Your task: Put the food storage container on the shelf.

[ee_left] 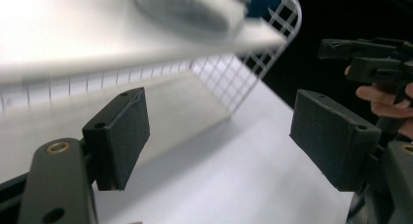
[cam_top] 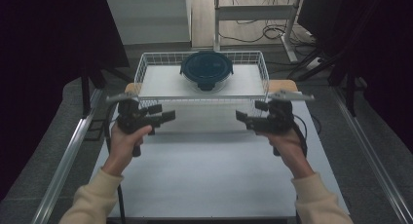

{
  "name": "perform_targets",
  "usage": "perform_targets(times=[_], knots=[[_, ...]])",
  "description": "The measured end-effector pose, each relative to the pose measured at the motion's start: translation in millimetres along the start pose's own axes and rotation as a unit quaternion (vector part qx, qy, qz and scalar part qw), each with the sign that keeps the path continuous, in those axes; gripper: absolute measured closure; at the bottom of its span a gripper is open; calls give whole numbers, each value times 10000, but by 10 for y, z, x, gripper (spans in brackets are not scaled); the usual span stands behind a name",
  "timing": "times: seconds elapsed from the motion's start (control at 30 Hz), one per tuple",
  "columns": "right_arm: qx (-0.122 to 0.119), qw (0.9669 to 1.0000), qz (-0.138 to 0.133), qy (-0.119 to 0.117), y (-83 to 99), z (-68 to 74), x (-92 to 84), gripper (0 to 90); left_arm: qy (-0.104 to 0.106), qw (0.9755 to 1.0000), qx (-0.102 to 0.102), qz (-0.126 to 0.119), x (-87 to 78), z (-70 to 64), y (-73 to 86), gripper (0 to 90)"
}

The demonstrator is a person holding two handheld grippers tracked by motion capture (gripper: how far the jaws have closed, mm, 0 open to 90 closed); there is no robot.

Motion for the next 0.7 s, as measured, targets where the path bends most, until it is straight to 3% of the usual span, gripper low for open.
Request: perform_targets(times=[0.1, 0.2, 0.3, 0.37, 0.5, 0.7], knots=[[-84, 9999, 69, 4, 344, 90, -193, 184, -141, 9996, 157, 194, -66, 20, 380, 211], [-70, 9998, 181, 41, 616, 118, -316, 198, -246, 9988, 171, 395, -69, 78, 681, 211], [2, 9993, 381, 49, 913, 140, -366, 203, -270, 9986, 58, 455, -62, 130, 877, 212], [-6, 9988, 492, 70, 1083, 151, -369, 203, -352, 9971, 72, 673, -23, 173, 1002, 210], [34, 9979, 641, 18, 1279, 155, -330, 199, -448, 9962, 70, 742, 20, 203, 1087, 210], [-37, 9986, 528, -11, 1218, 179, -373, 194, -434, 9967, 215, 645, 14, 135, 1046, 209]])
Point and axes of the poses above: each handheld gripper's, and its own axes: x roughly forward along the jaws, y roughly out of its underside, z roughly to its left, the point moved 8 cm from there along x, roughly forward along the jaws, and after that the axes turned 7 degrees about -x, right-handed, at the moved point
